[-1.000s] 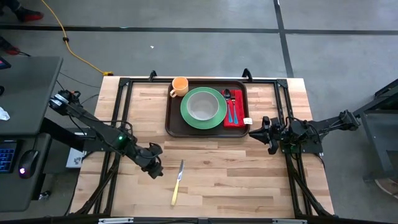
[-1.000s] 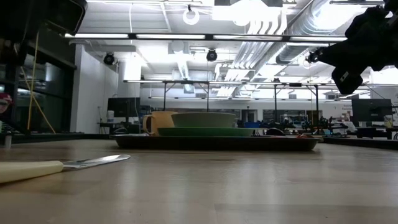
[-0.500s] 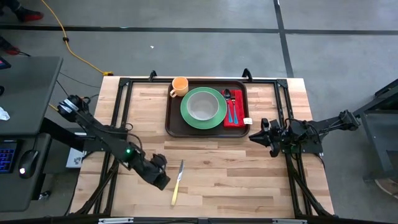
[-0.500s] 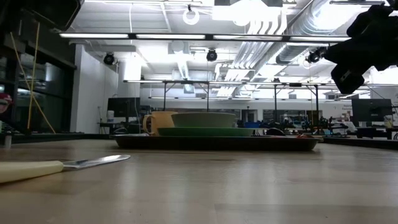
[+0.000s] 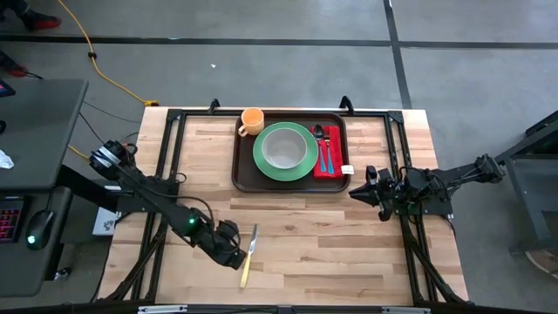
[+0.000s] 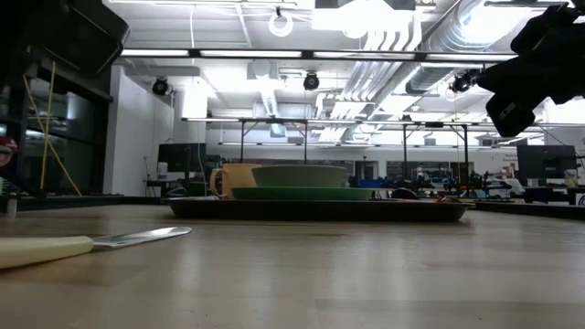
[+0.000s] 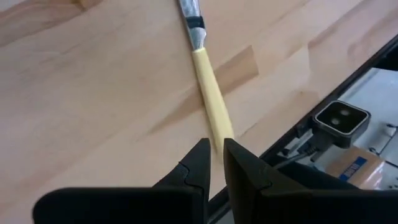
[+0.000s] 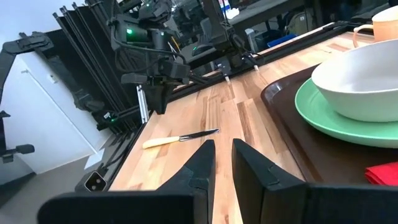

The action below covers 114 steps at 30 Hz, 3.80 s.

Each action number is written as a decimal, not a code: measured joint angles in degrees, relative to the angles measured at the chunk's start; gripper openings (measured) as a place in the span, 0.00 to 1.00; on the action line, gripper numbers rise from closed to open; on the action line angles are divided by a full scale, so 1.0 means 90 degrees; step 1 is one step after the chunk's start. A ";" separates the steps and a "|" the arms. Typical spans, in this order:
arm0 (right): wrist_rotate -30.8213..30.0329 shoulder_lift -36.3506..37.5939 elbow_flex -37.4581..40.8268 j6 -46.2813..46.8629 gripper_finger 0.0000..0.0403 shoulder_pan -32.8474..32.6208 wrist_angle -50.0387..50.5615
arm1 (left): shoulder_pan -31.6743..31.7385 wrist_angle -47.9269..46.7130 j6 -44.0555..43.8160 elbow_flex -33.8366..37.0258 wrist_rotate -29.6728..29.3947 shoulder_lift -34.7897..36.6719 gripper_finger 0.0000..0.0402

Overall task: Set up tray
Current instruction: Put the yellow knife on top of the red napkin to the right of the blue fork

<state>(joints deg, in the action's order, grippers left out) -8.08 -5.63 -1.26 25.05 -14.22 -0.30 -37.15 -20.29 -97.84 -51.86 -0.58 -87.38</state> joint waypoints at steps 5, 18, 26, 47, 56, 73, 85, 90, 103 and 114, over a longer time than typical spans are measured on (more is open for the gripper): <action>0.0001 -0.0002 0.0000 -0.0079 0.08 -0.0002 0.0000 | 0.0000 0.0003 0.0002 0.0000 -0.0109 -0.0011 0.19; 0.0019 -0.0002 0.0000 -0.0087 0.08 -0.0001 0.0002 | 0.0000 0.0083 -0.0001 0.0002 -0.0221 -0.0009 0.19; 0.0129 -0.0002 0.0000 -0.0069 0.08 -0.0002 0.0007 | 0.0002 0.0082 -0.0142 0.0005 -0.0290 -0.0006 0.19; 0.0132 -0.0002 0.0000 -0.0068 0.08 0.0000 0.0007 | 0.0002 0.0092 -0.0169 0.0007 -0.0431 -0.0004 0.19; 0.0133 -0.0002 0.0000 -0.0096 0.08 -0.0001 0.0007 | 0.0002 0.0193 -0.0148 0.0010 -0.0682 -0.0001 0.20; 0.0136 -0.0002 0.0000 -0.0074 0.08 0.0000 0.0017 | 0.0003 0.0868 -0.0118 0.0010 -0.1015 0.0001 0.50; 0.0136 -0.0002 0.0000 -0.0074 0.08 0.0000 0.0019 | 0.0002 0.0772 -0.0849 0.0010 -0.1068 -0.0001 0.53; 0.0138 -0.0002 0.0000 -0.0074 0.08 0.0000 0.0019 | 0.0005 0.0440 -0.0943 -0.0063 -0.1186 -0.0001 0.53; 0.0136 -0.0005 0.0000 -0.0074 0.08 0.0000 0.0012 | 0.0292 -0.2059 -0.0190 -0.1750 -0.0942 -0.0767 0.53; 0.0180 -0.0003 0.0000 -0.0057 0.08 0.0000 0.0019 | 0.0646 -0.1991 -0.0013 -0.1969 -0.0356 -0.1535 0.53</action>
<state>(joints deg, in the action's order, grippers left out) -6.46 -5.66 -1.26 24.53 -14.22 -0.13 -31.33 -38.21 -97.95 -69.58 -3.79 -101.20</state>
